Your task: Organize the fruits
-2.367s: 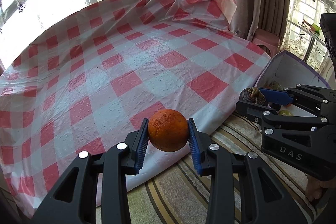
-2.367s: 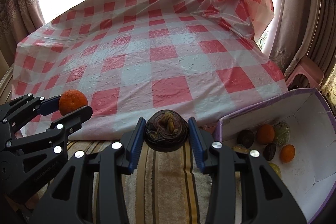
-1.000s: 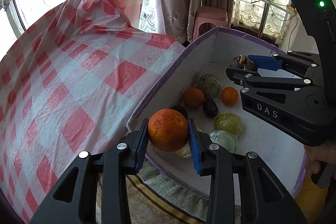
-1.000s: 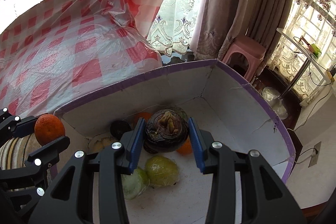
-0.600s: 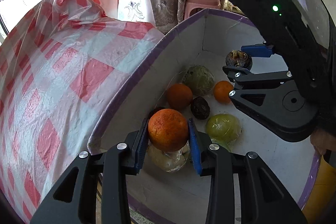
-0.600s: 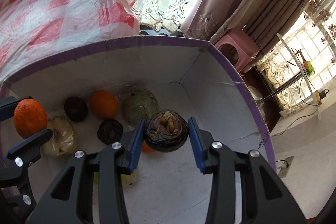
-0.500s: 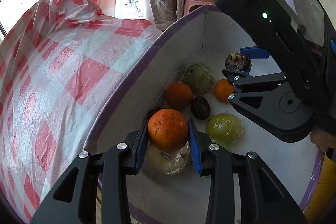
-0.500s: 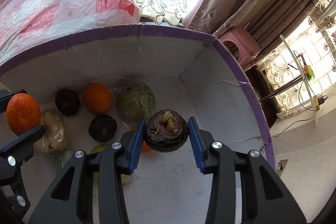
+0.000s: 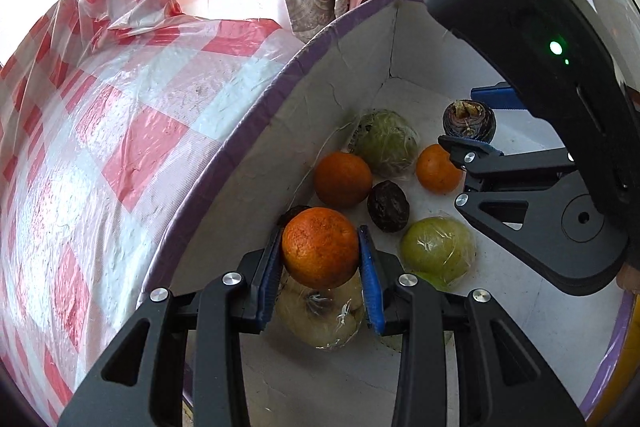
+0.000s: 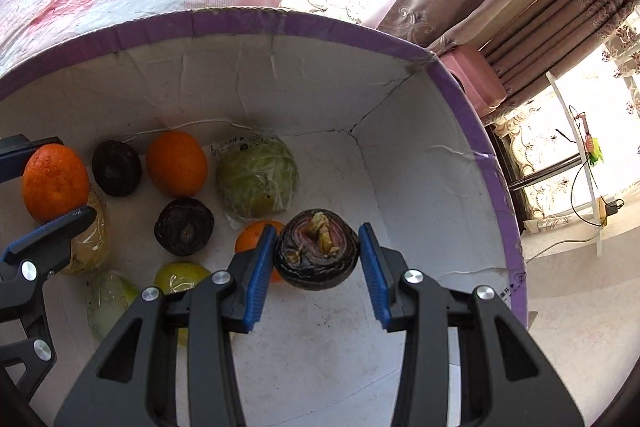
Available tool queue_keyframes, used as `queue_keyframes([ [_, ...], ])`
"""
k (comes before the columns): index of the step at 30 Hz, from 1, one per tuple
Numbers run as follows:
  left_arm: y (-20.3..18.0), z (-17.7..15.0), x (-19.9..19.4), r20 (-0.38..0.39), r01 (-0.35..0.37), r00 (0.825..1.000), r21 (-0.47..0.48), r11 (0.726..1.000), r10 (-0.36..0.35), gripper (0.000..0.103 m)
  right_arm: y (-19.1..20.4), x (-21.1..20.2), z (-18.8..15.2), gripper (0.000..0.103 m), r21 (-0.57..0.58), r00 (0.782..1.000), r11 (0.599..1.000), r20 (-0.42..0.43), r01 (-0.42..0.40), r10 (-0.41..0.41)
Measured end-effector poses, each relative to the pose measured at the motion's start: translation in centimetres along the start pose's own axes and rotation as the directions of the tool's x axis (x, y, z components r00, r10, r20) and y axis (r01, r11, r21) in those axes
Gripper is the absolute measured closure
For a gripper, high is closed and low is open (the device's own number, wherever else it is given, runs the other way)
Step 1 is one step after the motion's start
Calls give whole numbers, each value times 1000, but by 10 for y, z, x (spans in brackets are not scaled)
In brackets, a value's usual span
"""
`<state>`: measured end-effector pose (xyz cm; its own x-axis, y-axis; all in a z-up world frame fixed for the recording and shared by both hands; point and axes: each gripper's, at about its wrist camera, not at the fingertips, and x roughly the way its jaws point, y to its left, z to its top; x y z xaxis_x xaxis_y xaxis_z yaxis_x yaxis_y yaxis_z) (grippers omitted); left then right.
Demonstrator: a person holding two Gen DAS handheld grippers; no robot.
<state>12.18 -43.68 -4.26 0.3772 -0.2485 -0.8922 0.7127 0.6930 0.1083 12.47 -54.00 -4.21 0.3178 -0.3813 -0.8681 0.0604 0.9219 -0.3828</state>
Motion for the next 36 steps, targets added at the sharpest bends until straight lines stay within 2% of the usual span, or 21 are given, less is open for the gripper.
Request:
queue_keyframes([
  [3, 0, 2, 2, 0, -4, 1000, 0, 1000, 4, 68, -2, -1, 1, 60, 10, 1000, 1000, 3, -1, 1],
  [7, -4, 1, 0, -3, -17, 1000, 10, 1000, 17, 68, -3, -1, -2, 51, 18, 1000, 1000, 1, 2, -2],
  [10, -6, 1, 0, -8, -16, 1000, 16, 1000, 16, 67, -2, -2, -3, 36, 21, 1000, 1000, 7, 12, -12],
  [12, -6, 1, -1, -6, -8, 1000, 15, 1000, 8, 61, -2, -2, -3, 30, 26, 1000, 1000, 8, 15, -15],
  [14, -6, 1, -4, 7, -9, 1000, 18, 1000, 9, 44, -4, -2, -3, 26, 36, 1000, 999, 10, 16, -16],
  [16, -7, 1, -9, 29, -12, 1000, 21, 1000, 11, 34, -8, -4, -3, 23, 57, 1000, 998, 21, 16, -17],
  [20, -7, -1, -27, 80, -31, 996, 8, 999, 30, 33, -25, -22, -9, 23, 156, 994, 988, 99, 24, -40],
  [23, -6, -9, -47, 134, -62, 989, -20, 998, 64, 29, -39, -50, -18, 19, 251, 974, 968, 218, 10, -67],
  [25, -3, -16, -59, 161, -96, 982, -40, 995, 101, 28, -47, -69, -27, 14, 311, 953, 949, 301, -54, -45],
  [28, 10, -30, -79, 193, -124, 971, -106, 987, 143, 28, -50, -92, -41, 12, 373, 928, 919, 371, -127, -22],
  [31, 28, -43, -97, 205, -149, 961, -179, 973, 185, 27, -49, -112, -53, 12, 383, 900, 900, 436, -209, 24],
  [36, 54, -61, -123, 223, -175, 944, -290, 941, 244, 26, -38, -142, -59, 12, 347, 868, 898, 491, -269, 70],
])
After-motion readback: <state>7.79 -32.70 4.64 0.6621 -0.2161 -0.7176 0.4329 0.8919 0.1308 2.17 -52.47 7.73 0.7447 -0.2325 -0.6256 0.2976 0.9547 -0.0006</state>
